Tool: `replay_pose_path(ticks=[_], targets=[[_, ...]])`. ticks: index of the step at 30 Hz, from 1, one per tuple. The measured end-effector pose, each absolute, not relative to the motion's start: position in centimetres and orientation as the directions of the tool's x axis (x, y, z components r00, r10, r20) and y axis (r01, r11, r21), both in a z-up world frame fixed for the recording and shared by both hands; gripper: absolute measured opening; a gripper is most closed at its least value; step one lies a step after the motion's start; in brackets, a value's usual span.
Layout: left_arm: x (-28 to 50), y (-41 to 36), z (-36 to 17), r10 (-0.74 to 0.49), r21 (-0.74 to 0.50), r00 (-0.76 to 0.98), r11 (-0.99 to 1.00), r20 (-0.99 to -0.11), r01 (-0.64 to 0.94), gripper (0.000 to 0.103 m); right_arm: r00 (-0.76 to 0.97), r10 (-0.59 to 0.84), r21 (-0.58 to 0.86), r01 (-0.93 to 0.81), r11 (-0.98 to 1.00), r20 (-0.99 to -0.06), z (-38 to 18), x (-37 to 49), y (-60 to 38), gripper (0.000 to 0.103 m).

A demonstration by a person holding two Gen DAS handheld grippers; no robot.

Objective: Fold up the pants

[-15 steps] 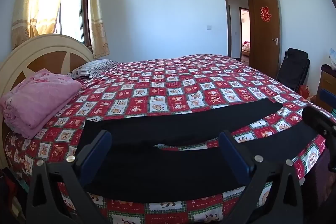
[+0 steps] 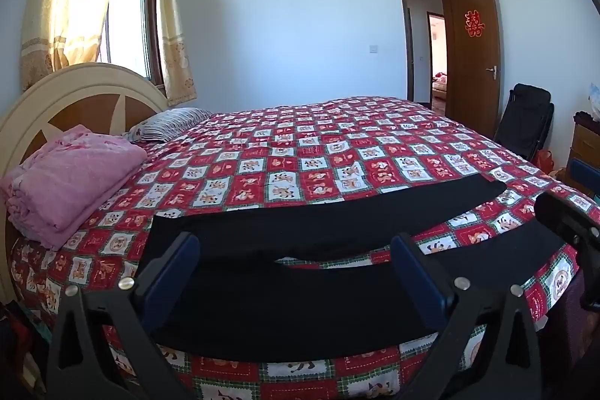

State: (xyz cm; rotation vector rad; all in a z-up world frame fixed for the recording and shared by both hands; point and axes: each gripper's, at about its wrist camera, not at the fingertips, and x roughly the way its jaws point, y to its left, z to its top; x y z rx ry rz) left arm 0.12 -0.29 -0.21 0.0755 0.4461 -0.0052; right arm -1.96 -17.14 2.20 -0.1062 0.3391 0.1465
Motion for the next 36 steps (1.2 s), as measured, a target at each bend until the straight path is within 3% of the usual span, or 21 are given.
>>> replay_pose_path(ticks=[36], targets=[[0.2,1.1,0.0,0.024,0.053,0.912,0.999,-0.41,-0.003,0.103,0.928,0.108,-0.078,-0.145,0.986,-0.356,1.7,-1.5,-17.0,0.102]])
